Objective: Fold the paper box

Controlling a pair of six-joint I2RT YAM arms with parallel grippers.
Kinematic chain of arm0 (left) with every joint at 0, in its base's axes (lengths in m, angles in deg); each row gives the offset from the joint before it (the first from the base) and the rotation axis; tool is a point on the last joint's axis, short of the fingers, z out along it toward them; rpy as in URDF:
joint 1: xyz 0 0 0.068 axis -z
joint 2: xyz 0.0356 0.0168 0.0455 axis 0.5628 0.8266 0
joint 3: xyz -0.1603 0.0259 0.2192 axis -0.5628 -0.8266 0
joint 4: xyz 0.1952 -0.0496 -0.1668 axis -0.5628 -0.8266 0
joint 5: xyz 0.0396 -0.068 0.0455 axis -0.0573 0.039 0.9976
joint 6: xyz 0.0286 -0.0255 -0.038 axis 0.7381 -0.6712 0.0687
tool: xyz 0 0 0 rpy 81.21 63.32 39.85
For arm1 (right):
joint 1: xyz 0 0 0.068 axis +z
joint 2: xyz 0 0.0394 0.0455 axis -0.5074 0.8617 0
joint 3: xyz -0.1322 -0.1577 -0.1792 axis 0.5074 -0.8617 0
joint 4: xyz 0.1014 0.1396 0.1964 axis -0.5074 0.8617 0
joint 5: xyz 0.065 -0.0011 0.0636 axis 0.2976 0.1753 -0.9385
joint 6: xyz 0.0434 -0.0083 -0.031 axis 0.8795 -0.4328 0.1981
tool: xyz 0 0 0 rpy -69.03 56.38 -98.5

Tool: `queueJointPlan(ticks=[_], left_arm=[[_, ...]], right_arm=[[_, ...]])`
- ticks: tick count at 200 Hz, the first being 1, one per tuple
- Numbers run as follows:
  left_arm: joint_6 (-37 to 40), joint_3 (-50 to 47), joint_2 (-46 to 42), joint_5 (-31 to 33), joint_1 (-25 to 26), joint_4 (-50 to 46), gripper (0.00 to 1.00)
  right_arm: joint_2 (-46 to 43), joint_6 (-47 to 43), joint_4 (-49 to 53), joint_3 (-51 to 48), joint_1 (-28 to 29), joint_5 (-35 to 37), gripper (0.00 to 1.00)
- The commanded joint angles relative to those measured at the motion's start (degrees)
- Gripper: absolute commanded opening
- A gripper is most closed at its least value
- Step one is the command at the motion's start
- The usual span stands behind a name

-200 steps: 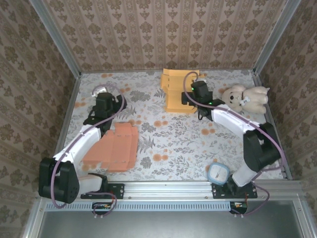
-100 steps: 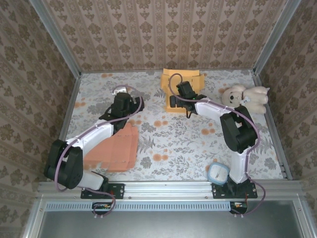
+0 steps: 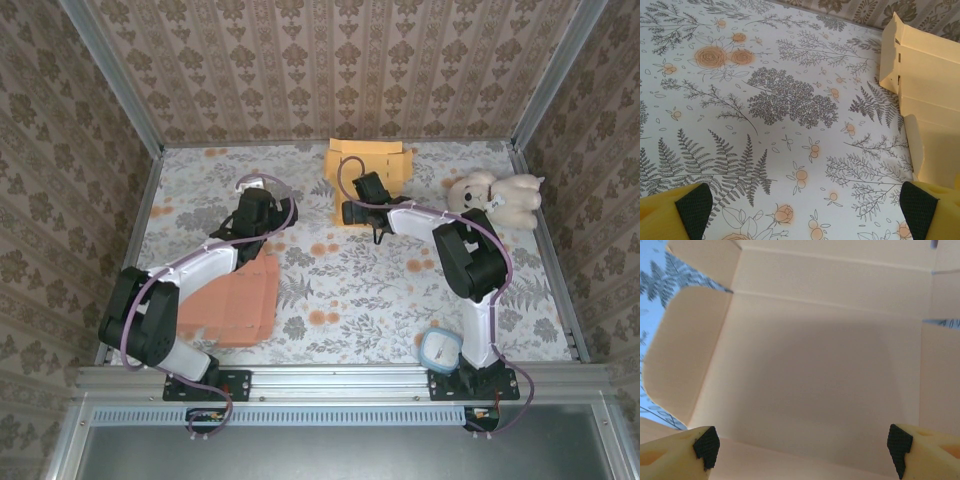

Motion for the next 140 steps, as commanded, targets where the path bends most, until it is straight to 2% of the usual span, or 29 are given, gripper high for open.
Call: queueJointPlan(ticks=[1,51,98,140], left_arm=[[0.4,0.4,1.1,-0.6,0.1,1.7,1.0],[-0.8,0.1,1.9,-2.8,0.1,2.3,1.0],[-1.7,-0.5,1.8,-4.1,0.1,2.6,1.0],[-2.5,-1.9,1.7,-6.5,1.3,4.7,1.0]], right_arm=[[0.8,0.8,-0.4,-2.6,0.8,-0.9,0.89],[-1.6,0.4,-0.3,-8.1,1.7,-1.2,0.86],[-8.6,2.0,-2.6,-17.2,3.6,-1.3,0.85],[-15.6,4.5,-4.8,-26.2,8.9,0.9,0.85]])
